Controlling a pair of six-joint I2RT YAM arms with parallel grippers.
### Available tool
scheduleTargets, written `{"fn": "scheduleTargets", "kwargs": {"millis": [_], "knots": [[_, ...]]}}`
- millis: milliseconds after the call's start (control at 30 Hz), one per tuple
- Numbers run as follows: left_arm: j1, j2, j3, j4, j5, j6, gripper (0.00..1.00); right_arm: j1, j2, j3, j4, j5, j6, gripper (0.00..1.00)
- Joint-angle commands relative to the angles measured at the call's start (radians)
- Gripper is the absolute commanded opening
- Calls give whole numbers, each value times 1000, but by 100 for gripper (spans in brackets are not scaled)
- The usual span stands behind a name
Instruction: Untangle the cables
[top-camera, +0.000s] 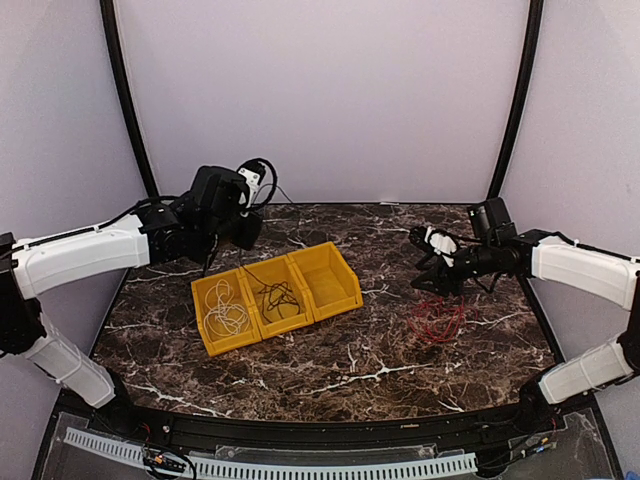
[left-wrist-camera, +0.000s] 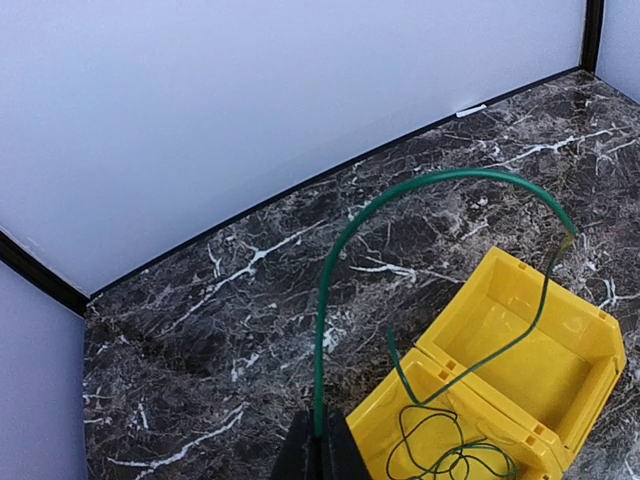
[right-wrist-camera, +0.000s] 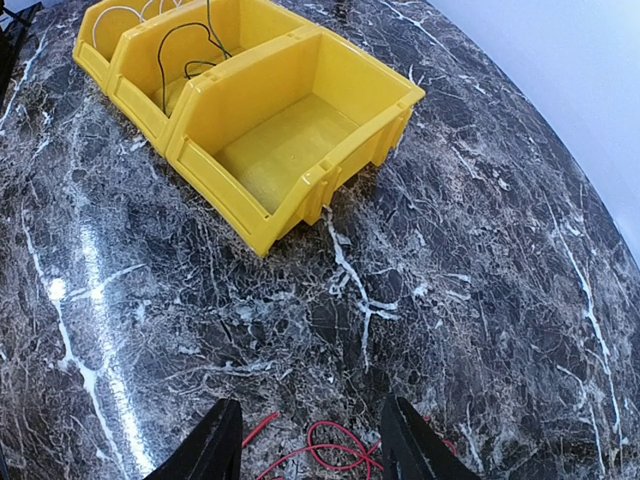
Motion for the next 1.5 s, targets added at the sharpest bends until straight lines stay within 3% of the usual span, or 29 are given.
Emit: {"fn": "scheduleTargets", "kwargs": {"millis": [0, 533, 700, 933, 1167, 1467], "knots": [[3, 14, -59, -16, 90, -71, 0, -3, 6, -8, 9, 0, -8, 49], [3, 60, -169, -168, 246, -220, 0, -3, 20, -3, -3, -3, -15, 49], [3, 134, -122, -182, 250, -210, 0, -3, 23, -3, -4, -1, -17, 50], [3, 201, -23, -79, 291, -167, 0, -3, 27, -3, -7, -1, -17, 50], [3, 200, 113, -80, 278, -139, 0, -3, 38, -2, -7, 3, -19, 50], [3, 185, -74, 35, 249, -210, 0, -3, 45, -3, -12, 5, -23, 50]]}}
